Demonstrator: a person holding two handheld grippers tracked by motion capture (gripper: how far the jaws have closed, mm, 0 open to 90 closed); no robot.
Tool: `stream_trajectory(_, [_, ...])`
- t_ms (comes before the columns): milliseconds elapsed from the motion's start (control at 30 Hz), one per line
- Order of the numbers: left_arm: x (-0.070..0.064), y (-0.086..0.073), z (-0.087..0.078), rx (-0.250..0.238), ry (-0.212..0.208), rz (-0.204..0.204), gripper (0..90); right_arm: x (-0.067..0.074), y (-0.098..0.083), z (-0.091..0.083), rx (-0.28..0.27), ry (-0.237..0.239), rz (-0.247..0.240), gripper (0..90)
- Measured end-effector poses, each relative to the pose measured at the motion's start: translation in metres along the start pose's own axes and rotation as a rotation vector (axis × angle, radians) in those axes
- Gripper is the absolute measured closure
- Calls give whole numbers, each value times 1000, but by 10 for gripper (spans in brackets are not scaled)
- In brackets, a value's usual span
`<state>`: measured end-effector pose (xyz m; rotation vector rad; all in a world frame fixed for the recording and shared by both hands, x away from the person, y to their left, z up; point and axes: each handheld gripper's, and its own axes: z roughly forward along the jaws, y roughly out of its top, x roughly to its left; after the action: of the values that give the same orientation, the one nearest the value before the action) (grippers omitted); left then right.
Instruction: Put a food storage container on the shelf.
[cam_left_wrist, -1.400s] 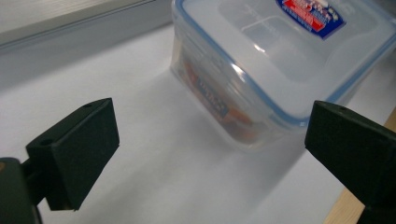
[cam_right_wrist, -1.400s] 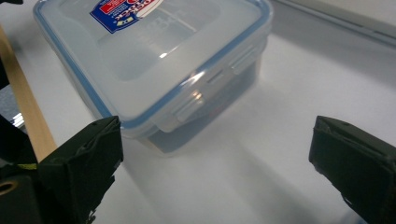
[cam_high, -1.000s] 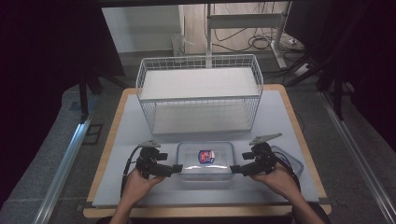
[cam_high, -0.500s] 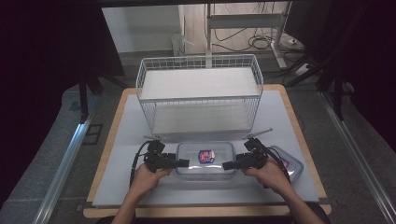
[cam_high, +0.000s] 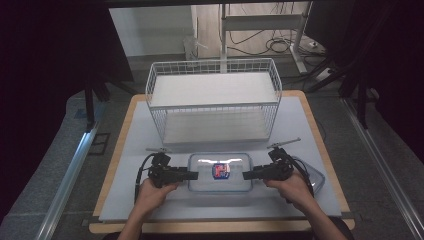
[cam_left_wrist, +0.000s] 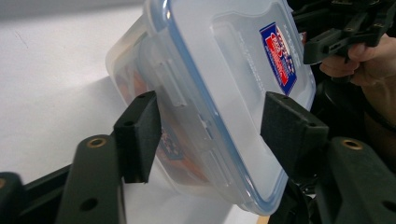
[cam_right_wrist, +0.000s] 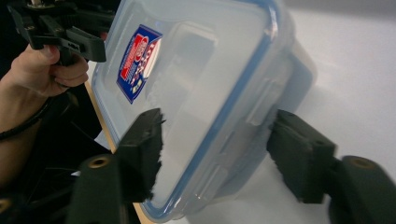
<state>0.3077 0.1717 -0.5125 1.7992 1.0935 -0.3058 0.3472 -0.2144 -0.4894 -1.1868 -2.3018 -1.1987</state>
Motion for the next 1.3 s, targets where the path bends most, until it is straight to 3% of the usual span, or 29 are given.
stream_trajectory(233, [-11,-9,-6,-27,24,45,443,6,-8,-7,-23,5,-32,456])
stream_trajectory(333, [-12,-13,-9,-34,15,62,477,8,-10,-10,-28,13,-42,482])
stream_trajectory(667, [-13,-21,-13,-62,-8,71,520,11,-18,-12,-57,27,-43,507])
stream_trajectory(1100, [-16,-21,-15,-76,-2,38,538,13,-21,-14,-79,29,-3,529])
stream_trajectory(1300, [-19,-19,-16,-82,29,48,537,18,-17,-14,-90,9,-42,535])
